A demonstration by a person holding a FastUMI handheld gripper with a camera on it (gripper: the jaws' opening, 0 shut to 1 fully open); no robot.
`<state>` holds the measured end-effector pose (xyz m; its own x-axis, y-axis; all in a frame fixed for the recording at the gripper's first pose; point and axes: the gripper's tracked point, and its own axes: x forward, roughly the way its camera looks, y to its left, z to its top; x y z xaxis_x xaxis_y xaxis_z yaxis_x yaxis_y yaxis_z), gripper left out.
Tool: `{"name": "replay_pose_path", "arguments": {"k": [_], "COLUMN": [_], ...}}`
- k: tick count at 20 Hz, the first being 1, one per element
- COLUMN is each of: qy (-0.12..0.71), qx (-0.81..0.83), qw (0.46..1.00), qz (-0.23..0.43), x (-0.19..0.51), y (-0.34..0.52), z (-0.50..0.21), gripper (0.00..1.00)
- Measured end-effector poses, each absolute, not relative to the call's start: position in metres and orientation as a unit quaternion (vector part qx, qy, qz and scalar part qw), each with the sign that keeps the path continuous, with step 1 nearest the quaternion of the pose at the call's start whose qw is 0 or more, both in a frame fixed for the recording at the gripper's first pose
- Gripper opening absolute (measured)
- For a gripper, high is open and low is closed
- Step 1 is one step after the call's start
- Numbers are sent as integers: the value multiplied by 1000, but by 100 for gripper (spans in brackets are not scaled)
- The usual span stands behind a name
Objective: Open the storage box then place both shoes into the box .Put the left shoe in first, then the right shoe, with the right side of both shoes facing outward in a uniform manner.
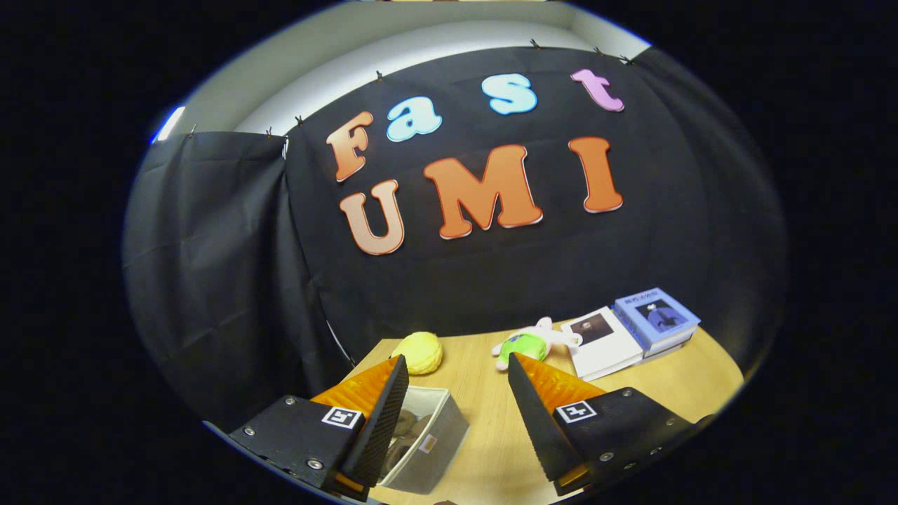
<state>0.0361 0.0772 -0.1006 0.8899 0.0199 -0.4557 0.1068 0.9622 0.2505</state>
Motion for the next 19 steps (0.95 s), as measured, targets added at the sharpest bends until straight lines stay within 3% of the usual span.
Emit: {"name": "replay_pose_path", "arguments": {"k": [12,19], "qy": [105,62], "qx": [-30,5], "qw": [993,997], "qz": [-46,-48], "x": [-16,-34], "y": [5,-20], "z": [-23,8], "gripper": [90,92]}}
